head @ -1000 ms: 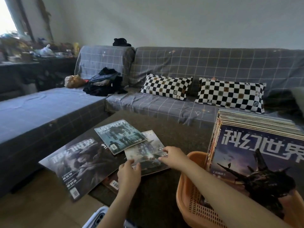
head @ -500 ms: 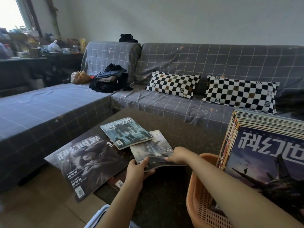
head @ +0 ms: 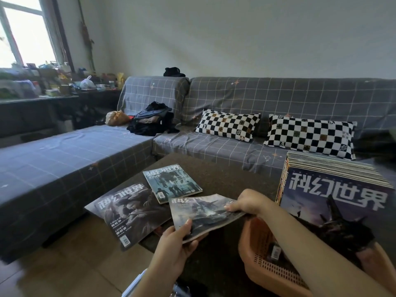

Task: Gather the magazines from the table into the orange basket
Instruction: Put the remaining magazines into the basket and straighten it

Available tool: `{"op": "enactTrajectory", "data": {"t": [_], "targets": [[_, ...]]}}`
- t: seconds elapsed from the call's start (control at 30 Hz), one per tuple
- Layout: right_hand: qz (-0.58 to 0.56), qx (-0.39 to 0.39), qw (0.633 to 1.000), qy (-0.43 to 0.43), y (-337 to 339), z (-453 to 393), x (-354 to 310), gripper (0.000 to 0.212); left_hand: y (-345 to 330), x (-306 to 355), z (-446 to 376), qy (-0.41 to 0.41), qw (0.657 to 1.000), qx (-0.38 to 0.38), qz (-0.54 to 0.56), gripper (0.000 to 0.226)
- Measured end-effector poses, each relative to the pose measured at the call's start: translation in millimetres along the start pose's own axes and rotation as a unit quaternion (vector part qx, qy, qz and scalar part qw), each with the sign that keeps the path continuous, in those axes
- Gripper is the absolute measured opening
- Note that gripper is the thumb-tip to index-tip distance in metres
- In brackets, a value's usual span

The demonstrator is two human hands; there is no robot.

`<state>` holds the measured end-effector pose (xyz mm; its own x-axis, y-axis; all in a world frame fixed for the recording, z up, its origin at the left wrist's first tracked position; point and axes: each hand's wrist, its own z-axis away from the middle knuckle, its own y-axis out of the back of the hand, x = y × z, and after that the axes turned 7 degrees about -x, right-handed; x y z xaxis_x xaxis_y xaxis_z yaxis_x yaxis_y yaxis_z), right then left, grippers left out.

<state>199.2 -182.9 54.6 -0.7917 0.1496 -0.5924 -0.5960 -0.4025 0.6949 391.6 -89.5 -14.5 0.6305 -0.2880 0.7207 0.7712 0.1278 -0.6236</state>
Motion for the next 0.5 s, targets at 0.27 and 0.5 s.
{"op": "enactTrajectory", "data": {"t": [0.27,0.5], "targets": [[-0.237,0.018,0.965,0.115,0.0,88.3,44.7,0.019,-26.8,-2.8,53.6,-0.099,0.985,-0.063,-0.124,0.03],[-0.396,0.061,0.904,0.148,14.6,140.4,66.6,0.028,-49.8,-4.4,77.1,-0.172,0.945,-0.173,-0.218,0.046]]}}
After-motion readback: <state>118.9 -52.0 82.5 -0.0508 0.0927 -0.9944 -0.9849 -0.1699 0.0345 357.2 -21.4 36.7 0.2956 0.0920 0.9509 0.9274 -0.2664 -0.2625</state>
